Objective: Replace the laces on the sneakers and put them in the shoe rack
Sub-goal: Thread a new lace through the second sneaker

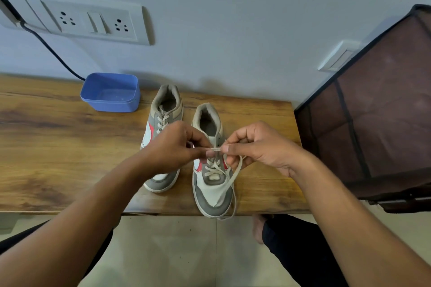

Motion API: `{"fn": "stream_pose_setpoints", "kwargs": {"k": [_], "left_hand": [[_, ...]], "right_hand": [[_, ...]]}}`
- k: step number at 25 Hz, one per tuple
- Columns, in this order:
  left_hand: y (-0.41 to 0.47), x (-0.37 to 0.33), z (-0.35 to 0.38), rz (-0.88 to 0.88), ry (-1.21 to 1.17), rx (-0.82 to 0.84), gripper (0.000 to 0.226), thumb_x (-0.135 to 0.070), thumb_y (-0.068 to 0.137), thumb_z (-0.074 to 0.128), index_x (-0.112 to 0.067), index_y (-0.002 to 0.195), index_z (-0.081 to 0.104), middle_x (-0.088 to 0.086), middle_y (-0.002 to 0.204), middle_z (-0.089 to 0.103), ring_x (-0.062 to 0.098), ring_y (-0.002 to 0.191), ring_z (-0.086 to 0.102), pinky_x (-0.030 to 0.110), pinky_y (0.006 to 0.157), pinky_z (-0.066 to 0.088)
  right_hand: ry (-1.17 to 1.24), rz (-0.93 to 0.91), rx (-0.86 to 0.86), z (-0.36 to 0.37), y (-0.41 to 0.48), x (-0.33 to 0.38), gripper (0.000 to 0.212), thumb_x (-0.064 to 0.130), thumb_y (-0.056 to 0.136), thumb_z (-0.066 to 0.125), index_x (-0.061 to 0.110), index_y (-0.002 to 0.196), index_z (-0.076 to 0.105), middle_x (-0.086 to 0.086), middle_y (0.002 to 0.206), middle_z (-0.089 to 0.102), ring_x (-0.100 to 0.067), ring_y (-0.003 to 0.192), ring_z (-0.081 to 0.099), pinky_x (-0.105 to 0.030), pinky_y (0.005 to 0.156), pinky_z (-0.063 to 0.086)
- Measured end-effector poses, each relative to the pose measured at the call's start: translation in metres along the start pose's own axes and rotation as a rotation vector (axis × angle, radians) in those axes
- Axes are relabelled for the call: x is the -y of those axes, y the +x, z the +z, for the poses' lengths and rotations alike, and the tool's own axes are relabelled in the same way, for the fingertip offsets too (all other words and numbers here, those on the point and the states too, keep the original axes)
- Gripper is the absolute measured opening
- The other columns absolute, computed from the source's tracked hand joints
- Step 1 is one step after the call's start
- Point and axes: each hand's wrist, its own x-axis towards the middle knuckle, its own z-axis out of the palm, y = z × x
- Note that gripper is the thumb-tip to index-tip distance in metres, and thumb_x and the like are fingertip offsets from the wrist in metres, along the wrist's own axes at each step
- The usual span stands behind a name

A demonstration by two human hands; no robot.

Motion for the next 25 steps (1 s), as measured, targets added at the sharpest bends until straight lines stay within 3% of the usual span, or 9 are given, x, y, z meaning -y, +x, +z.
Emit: {"fn": "stream_pose_setpoints", "kwargs": {"k": [3, 7, 9, 15, 21, 25], "left_hand": [[-0.004, 0.009, -0.028, -0.103, 0.078, 0.053, 0.009, -0.028, 0.086, 0.081, -0.021, 0.079, 0.081, -0.003, 0.077, 0.077, 0.007, 0.072, 0.068, 0.032, 0.074, 0.053], [-0.008, -0.007, -0.007, -0.039, -0.083, 0.11, 0.019, -0.037, 0.08, 0.083, -0.024, 0.094, 0.082, 0.0, 0.086, 0.079, 0.027, 0.085, 0.073, 0.046, 0.082, 0.059], [-0.003, -0.008, 0.0, 0.003, -0.082, 0.092, 0.013, -0.028, 0.082, 0.083, -0.018, 0.09, 0.082, 0.002, 0.083, 0.078, 0.031, 0.083, 0.072, 0.048, 0.081, 0.058], [-0.006, -0.005, 0.004, -0.039, -0.169, 0.205, 0.011, -0.017, 0.085, 0.081, -0.007, 0.088, 0.081, 0.009, 0.083, 0.078, 0.016, 0.077, 0.071, 0.022, 0.072, 0.053], [-0.007, -0.006, 0.043, -0.09, -0.211, 0.117, 0.008, -0.021, 0.084, 0.082, -0.013, 0.085, 0.081, 0.0, 0.079, 0.077, 0.017, 0.071, 0.067, 0.03, 0.064, 0.054], [-0.005, -0.003, 0.054, -0.064, -0.076, 0.02, 0.004, -0.023, 0.084, 0.083, -0.021, 0.081, 0.082, -0.012, 0.075, 0.076, 0.002, 0.069, 0.067, 0.018, 0.064, 0.05]], "right_hand": [[-0.002, 0.035, -0.024, -0.021, -0.005, -0.005, 0.015, 0.011, 0.092, 0.078, 0.0, 0.102, 0.077, -0.013, 0.084, 0.078, -0.019, 0.074, 0.073, -0.029, 0.07, 0.062], [0.019, 0.002, 0.056, -0.009, -0.003, -0.005, 0.014, 0.012, 0.092, 0.078, 0.001, 0.101, 0.077, -0.012, 0.085, 0.077, -0.018, 0.073, 0.071, -0.032, 0.07, 0.063], [0.021, -0.018, 0.051, -0.006, 0.0, -0.006, 0.017, 0.013, 0.092, 0.079, 0.001, 0.103, 0.077, -0.012, 0.085, 0.077, -0.017, 0.072, 0.07, -0.03, 0.068, 0.062], [0.166, -0.057, -0.185, -0.009, 0.001, -0.011, 0.018, 0.004, 0.086, 0.082, -0.001, 0.102, 0.077, -0.014, 0.087, 0.078, -0.02, 0.077, 0.074, -0.031, 0.069, 0.065], [0.59, -0.021, -0.421, 0.029, 0.019, -0.014, 0.047, 0.0, 0.084, 0.084, 0.01, 0.123, 0.06, -0.015, 0.091, 0.08, -0.023, 0.077, 0.078, -0.033, 0.068, 0.064], [0.584, -0.075, -0.505, 0.033, 0.02, -0.019, 0.025, -0.006, 0.084, 0.081, -0.002, 0.106, 0.069, -0.016, 0.088, 0.08, -0.025, 0.076, 0.077, -0.033, 0.065, 0.064]]}}
